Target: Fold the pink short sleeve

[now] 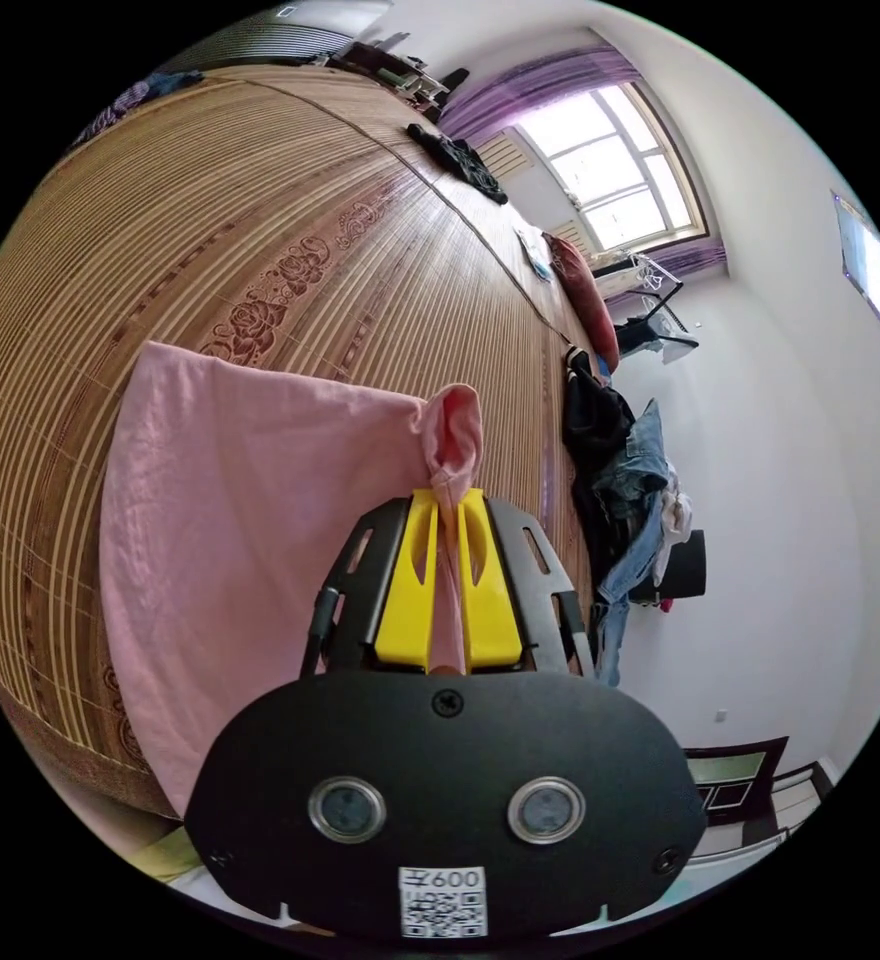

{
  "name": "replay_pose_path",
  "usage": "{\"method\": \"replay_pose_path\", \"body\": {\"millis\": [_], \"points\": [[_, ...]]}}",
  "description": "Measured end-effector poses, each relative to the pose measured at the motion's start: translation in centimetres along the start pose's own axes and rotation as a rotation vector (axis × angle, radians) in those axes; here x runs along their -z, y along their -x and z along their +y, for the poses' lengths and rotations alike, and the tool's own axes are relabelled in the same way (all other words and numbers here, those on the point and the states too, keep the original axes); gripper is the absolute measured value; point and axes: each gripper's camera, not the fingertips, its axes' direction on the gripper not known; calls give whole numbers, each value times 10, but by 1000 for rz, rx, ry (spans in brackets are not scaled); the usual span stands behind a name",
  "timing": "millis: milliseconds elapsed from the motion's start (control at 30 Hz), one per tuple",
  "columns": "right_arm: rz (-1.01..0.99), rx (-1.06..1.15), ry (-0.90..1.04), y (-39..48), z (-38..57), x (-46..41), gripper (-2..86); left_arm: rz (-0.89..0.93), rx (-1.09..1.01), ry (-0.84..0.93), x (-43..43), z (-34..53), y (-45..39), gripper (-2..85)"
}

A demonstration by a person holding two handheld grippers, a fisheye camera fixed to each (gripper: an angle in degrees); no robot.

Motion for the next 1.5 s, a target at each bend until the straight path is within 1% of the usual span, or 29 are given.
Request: {"method": "replay_pose_path", "body": {"millis": [67,167,300,367,500,533,600,633,700,733,800,867,900,967,1000,1033,1067,1100,1133,1200,1233,1267,1300,1333,1367,1400,1433,1467,1500], "points": [[52,14,57,-7,-1,-21,-8,-22,-9,26,-9,1,0,27],[54,-18,65,-26,4,-41,-8,-41,0,5,-14,3,5,32],[44,-62,108,-57,11,-65,-8,43,13,14,-1,0,0,51],[40,-78,101,-78,18,-70,-8,93,-57,-34,32,1,-18,58],[112,-72,76,-112,26,-65,-8,107,-231,-128,98,12,-35,52],[125,-63,78,-124,28,-62,-8,95,-290,-158,120,19,-31,46],[242,-75,75,-141,34,-56,-9,61,-378,-181,146,29,-18,32],[259,-38,66,-146,37,-53,-9,31,-453,-187,158,35,-7,25],[241,-49,47,-151,39,-57,-9,-29,-564,-157,166,40,10,15],[170,13,60,-143,38,-71,-9,-82,-611,-119,165,40,21,11],[114,120,134,-121,29,-112,-9,-139,-631,-36,158,35,36,7],[67,331,264,-77,17,-188,-9,-163,-649,96,139,28,46,4],[53,378,292,-66,14,-209,-9,-174,-652,126,134,27,47,4],[-43,505,373,-41,3,-297,-9,-248,-657,171,118,25,47,3],[-78,506,392,-41,-2,-320,-9,-273,-650,170,115,24,48,3],[-138,451,443,-50,-13,-367,-9,-309,-635,176,110,23,50,3],[-200,371,502,-65,-23,-417,-9,-292,-649,160,112,25,51,4],[-220,329,538,-75,-26,-442,-9,-279,-662,145,115,27,51,5],[-229,269,617,-92,-28,-488,-9,-255,-677,122,121,31,52,5],[-284,277,712,-111,-20,-538,-9,-194,-649,99,131,33,59,5],[-296,315,786,-122,-14,-563,-9,-148,-613,109,138,30,63,5],[-217,339,855,-140,-10,-584,-9,-108,-587,118,143,27,66,4],[-185,346,877,-150,-9,-591,-9,-89,-578,121,145,26,67,4],[-213,333,877,-171,-14,-597,-9,-60,-559,128,150,23,67,3],[-155,294,802,-194,-25,-593,-9,-43,-549,132,154,22,66,3],[-71,259,723,-207,-32,-586,-9,-38,-545,134,156,22,64,3],[115,200,526,-229,-41,-560,-9,-32,-541,134,160,23,60,2],[171,193,411,-243,-42,-541,-9,-35,-543,132,164,24,55,2],[145,209,407,-247,-40,-538,-9,-39,-545,132,166,25,51,2]]}}
